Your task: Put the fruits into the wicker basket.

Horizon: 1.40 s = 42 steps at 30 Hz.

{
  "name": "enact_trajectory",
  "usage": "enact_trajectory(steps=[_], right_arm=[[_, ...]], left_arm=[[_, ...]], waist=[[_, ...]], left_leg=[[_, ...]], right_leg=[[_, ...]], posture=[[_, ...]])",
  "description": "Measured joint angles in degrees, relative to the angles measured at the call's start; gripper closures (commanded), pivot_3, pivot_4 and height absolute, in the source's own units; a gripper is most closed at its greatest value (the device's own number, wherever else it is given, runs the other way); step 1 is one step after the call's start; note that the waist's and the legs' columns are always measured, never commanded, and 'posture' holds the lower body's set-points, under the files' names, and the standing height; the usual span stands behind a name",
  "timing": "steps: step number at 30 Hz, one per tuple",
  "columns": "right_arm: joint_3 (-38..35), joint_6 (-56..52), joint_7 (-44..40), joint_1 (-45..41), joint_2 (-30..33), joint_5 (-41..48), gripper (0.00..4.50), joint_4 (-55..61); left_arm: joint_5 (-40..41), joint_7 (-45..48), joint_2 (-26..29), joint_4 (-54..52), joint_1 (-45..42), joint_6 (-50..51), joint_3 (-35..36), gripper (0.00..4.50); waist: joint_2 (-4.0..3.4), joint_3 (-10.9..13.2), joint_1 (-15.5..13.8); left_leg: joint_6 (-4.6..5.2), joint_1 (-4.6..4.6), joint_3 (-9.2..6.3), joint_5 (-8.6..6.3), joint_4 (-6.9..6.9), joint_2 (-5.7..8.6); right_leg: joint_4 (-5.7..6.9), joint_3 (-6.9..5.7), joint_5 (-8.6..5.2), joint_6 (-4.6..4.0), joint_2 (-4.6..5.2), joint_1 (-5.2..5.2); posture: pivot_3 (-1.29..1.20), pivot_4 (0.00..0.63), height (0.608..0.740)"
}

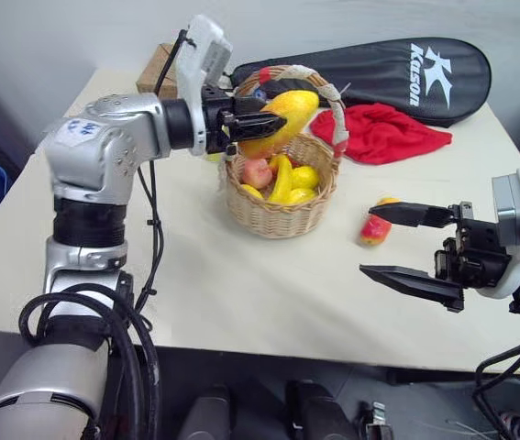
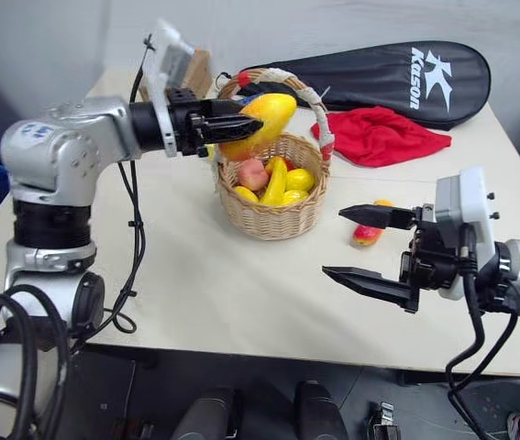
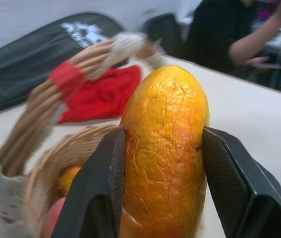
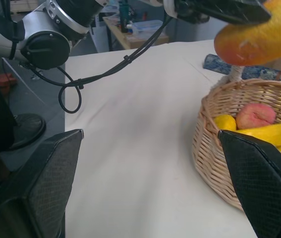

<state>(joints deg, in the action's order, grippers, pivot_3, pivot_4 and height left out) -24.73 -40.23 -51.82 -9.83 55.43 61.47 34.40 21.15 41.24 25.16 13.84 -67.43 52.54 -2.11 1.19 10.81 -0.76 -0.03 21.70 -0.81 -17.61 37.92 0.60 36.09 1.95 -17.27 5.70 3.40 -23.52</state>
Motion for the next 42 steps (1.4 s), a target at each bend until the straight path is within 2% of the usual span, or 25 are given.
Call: enact_trajectory(steps=[3,7,10,13,14,17,22,24,25,32,36,39,42], right_arm=[[1.7,0.5,1.1,-0.3,-0.9,-1.9,0.0,0.0],[2.0,1.2,2.5,-0.1,-1.5,-4.8,0.0,-0.4],[2.3,1.5,5.4,0.1,-2.3,-8.1,0.0,-1.5],[4.5,1.2,10.7,-0.6,-4.5,-11.8,0.0,-3.6],[5.2,0.9,12.6,-0.8,-5.6,-13.0,0.0,-4.3],[8.5,-1.7,20.6,-2.5,-9.4,-17.5,0.0,-8.7],[13.0,-7.1,33.6,-8.2,-16.6,-24.7,0.0,-15.8],[14.6,-8.0,35.4,-8.9,-18.5,-26.4,0.0,-17.7],[15.5,-8.8,37.5,-10.3,-21.4,-27.6,0.0,-19.7],[15.5,-8.9,46.1,-18.5,-29.9,-33.8,0.0,-30.7],[15.6,-8.5,46.1,-21.0,-32.6,-35.1,0.0,-35.5],[15.5,-7.3,45.6,-22.8,-34.7,-35.9,0.54,-39.5],[15.3,-6.2,45.1,-23.3,-35.0,-36.7,1.52,-41.0]], left_arm=[[-3.9,-0.7,-1.0,6.1,0.3,-2.5,-4.3,1.26],[-4.6,0.7,-0.6,6.6,0.7,-3.9,-5.2,0.02],[-3.7,2.6,0.7,2.6,3.3,-5.9,-3.3,0.02],[1.3,7.1,2.7,-4.5,7.9,-6.6,0.6,0.02],[4.0,9.4,4.1,-7.9,9.8,-6.1,2.3,0.02],[14.3,19.4,12.8,-21.2,18.4,-2.5,7.3,0.02],[22.5,23.3,19.2,-29.6,22.9,1.8,10.8,0.02],[23.8,23.3,20.6,-31.2,23.5,2.2,11.4,0.02],[24.0,23.0,21.0,-32.0,23.8,2.1,11.5,0.02],[23.9,19.7,21.0,-34.1,26.0,0.9,10.5,0.02],[23.9,18.4,21.0,-34.6,26.0,0.2,10.1,0.02],[23.8,18.1,21.0,-34.5,26.0,-0.5,9.8,0.0],[23.6,17.9,21.0,-33.5,25.7,-1.1,9.2,0.0]], waist=[[0.01,0.0,0.1],[0.01,0.0,-0.2],[0.01,0.0,-0.1],[0.01,0.0,0.1],[0.01,0.0,0.3],[0.01,0.0,1.3],[0.01,0.0,0.8],[0.01,0.0,0.8],[0.01,0.0,0.9],[0.01,0.0,1.6],[0.01,0.0,2.3],[0.01,0.0,2.4],[0.0,0.0,2.5]], left_leg=[[-0.09,0.28,-0.04,0.06,0.09,0.0],[-0.27,0.71,-0.03,0.21,0.22,0.06],[-0.27,0.7,0.01,0.22,0.2,0.06],[-0.43,0.71,0.01,0.32,0.18,0.05],[-0.5,0.73,0.03,0.36,0.17,0.05],[-0.61,0.69,0.11,0.42,0.11,-0.02],[-0.41,0.62,-0.05,0.41,0.15,0.05],[-0.38,0.64,-0.09,0.42,0.13,0.11],[-0.36,0.63,-0.06,0.41,0.12,0.12],[-0.38,0.64,0.0,0.43,0.1,0.09],[-0.37,0.65,-0.03,0.42,0.05,0.08],[-0.36,0.65,0.0,0.42,0.06,0.09],[-0.36,0.64,-0.01,0.41,0.05,0.08]], right_leg=[[0.12,0.04,0.0,0.0,0.0,-0.29],[0.44,0.13,0.0,0.0,0.05,-0.78],[0.52,0.2,0.0,-0.01,0.06,-0.83],[0.62,0.47,-0.01,-0.04,0.07,-0.91],[0.71,0.51,-0.03,-0.08,0.08,-0.96],[0.81,0.59,-0.09,-0.18,0.06,-1.06],[0.93,0.48,-0.05,-0.27,0.08,-0.96],[0.91,0.44,-0.05,-0.27,0.1,-0.96],[0.9,0.46,-0.05,-0.27,0.1,-0.95],[0.95,0.49,-0.04,-0.25,0.05,-1.01],[0.94,0.47,-0.04,-0.25,0.03,-1.02],[0.96,0.48,-0.04,-0.25,0.04,-1.02],[0.96,0.47,-0.04,-0.25,0.02,-1.03]], posture=[[0.0,0.15,0.74],[0.0,0.15,0.74],[0.0,0.15,0.74],[0.0,0.15,0.74],[0.0,0.15,0.74],[0.0,0.15,0.74],[0.0,0.15,0.74],[0.0,0.15,0.74],[0.0,0.15,0.74],[0.0,0.15,0.74],[0.0,0.15,0.74],[0.0,0.15,0.74],[0.0,0.15,0.74]])
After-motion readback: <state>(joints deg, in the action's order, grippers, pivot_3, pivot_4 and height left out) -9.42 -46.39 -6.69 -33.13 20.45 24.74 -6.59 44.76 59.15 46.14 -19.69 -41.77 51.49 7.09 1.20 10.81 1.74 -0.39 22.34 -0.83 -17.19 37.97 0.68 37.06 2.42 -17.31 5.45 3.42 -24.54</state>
